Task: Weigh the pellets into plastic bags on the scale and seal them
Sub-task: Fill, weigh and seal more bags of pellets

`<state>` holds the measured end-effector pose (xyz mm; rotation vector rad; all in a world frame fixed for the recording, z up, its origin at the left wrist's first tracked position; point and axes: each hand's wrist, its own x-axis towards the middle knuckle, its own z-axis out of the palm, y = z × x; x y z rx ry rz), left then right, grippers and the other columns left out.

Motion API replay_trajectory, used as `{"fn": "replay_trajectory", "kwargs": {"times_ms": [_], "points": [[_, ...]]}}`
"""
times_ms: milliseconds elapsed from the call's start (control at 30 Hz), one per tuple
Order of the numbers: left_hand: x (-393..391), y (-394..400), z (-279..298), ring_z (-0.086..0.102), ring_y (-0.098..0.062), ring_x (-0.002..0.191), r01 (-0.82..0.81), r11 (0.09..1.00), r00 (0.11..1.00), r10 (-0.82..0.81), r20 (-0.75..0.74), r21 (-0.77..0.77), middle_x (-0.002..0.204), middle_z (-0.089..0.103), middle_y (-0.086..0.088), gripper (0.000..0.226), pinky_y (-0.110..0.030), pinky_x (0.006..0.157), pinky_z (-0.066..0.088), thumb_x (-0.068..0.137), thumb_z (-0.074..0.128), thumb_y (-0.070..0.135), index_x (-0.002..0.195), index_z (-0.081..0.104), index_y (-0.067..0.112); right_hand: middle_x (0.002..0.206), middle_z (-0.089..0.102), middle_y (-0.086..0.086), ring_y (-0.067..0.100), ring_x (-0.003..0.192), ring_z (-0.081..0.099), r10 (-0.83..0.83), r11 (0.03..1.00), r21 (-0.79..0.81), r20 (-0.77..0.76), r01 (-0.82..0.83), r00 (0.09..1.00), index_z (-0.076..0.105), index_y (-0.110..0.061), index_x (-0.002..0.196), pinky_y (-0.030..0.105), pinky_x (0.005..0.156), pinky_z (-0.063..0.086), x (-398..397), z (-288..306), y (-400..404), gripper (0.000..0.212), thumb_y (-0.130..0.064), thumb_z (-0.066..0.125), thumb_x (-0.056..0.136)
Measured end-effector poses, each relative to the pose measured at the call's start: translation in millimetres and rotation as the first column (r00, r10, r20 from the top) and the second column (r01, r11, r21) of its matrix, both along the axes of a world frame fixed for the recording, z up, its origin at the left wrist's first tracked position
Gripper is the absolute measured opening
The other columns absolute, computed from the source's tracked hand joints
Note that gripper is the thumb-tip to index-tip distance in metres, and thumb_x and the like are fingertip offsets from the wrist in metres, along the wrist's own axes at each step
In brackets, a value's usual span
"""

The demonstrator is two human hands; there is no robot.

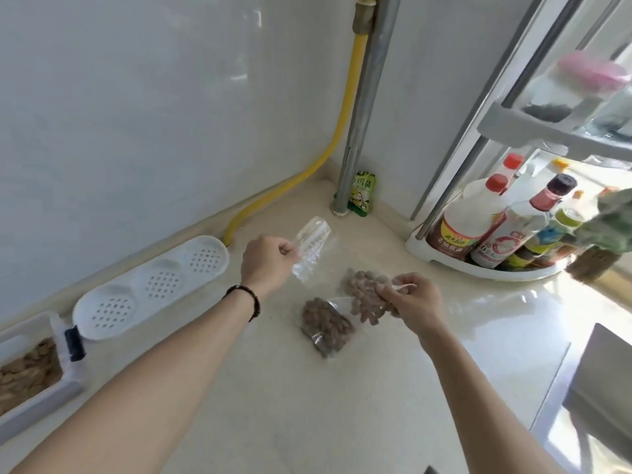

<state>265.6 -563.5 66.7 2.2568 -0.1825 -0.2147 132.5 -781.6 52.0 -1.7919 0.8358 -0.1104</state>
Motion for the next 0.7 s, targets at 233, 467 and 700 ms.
{"fn": "replay_trajectory", "kwargs": {"times_ms": [233, 467, 700], "points": [[27, -58, -36, 0.067, -0.013, 0.072, 0.012, 0.999, 1.0, -0.011, -0.019, 0.041, 0.072, 0.069, 0.007, 0.018, -0.028, 0.068, 0.055, 0.084, 0.073, 0.025, 0.073, 0.071, 0.011, 0.081, 0.066, 0.003, 0.021, 0.07, 0.068, -0.089, 0.984, -0.16, -0.1, 0.072, 0.991, 0.062, -0.012, 0.103, 0.035, 0.063, 0.054, 16, -38, -32, 0.037, -0.033, 0.081, 0.078], [34, -59, -60, 0.067, -0.027, 0.076, -0.009, 0.994, 0.999, 0.013, -0.04, 0.11, 0.074, 0.07, -0.008, 0.027, -0.04, 0.069, 0.056, 0.082, 0.072, 0.03, 0.077, 0.068, 0.004, 0.097, 0.064, 0.0, 0.015, 0.086, 0.058, -0.032, 0.95, -0.312, -0.173, -0.024, 0.984, 0.065, -0.011, 0.112, 0.026, 0.069, 0.04, 18, -45, -36, 0.046, -0.042, 0.078, 0.08], [18, -22, -53, 0.056, -0.014, 0.094, 0.008, 0.977, 0.991, -0.036, 0.126, 0.212, 0.102, 0.058, 0.007, 0.032, -0.032, 0.074, 0.049, 0.089, 0.063, 0.042, 0.11, 0.06, 0.019, 0.124, 0.054, 0.009, 0.026, 0.117, 0.044, -0.006, 0.86, -0.501, -0.199, -0.097, 0.98, 0.063, -0.015, 0.116, 0.036, 0.091, 0.04, 17, -35, -21, 0.041, -0.04, 0.068, 0.084]]}}
